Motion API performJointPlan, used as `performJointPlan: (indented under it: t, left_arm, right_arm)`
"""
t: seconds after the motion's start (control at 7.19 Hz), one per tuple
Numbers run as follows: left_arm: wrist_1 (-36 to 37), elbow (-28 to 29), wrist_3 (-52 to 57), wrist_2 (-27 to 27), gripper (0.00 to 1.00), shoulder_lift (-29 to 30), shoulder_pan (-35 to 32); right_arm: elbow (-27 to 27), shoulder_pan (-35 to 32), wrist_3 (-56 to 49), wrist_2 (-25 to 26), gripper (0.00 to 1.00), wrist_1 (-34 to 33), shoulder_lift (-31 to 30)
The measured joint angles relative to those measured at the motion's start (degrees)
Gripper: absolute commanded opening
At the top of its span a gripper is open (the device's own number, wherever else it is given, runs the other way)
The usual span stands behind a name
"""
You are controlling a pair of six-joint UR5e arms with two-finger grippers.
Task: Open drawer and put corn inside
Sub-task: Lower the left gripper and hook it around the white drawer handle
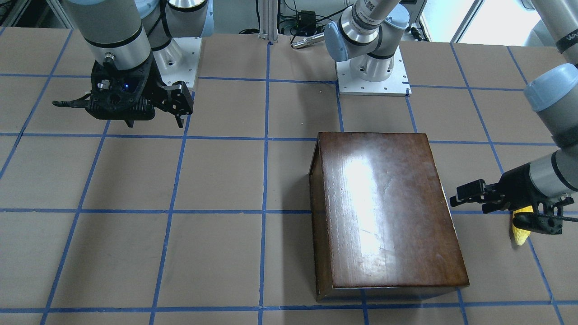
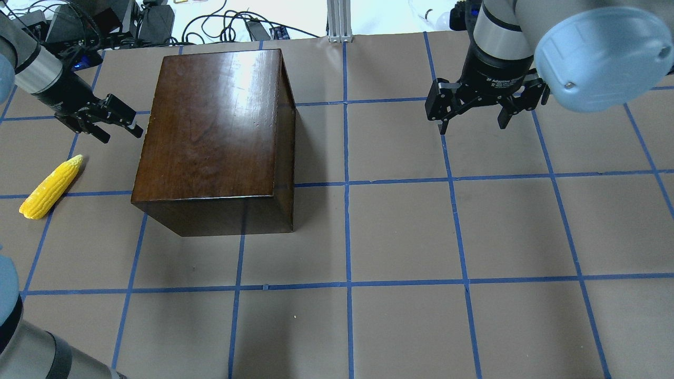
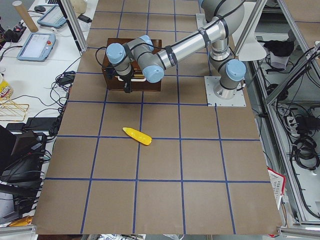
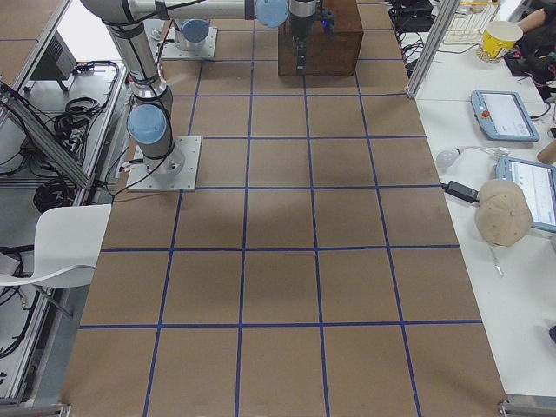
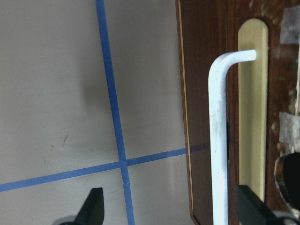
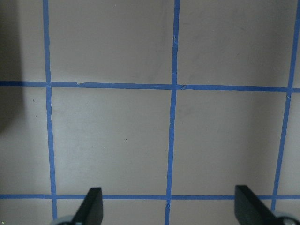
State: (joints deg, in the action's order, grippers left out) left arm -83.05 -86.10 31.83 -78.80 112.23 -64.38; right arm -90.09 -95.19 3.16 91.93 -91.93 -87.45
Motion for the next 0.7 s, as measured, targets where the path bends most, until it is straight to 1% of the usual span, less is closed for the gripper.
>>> performJointPlan:
  t: [0.7]
  left_arm:
    - [1.03,-0.99,0.99,1.67,1.0,0.81,0.05]
  right_arm:
    - [0.0,0.0,0.0,0.0,1.0,0.0,0.0]
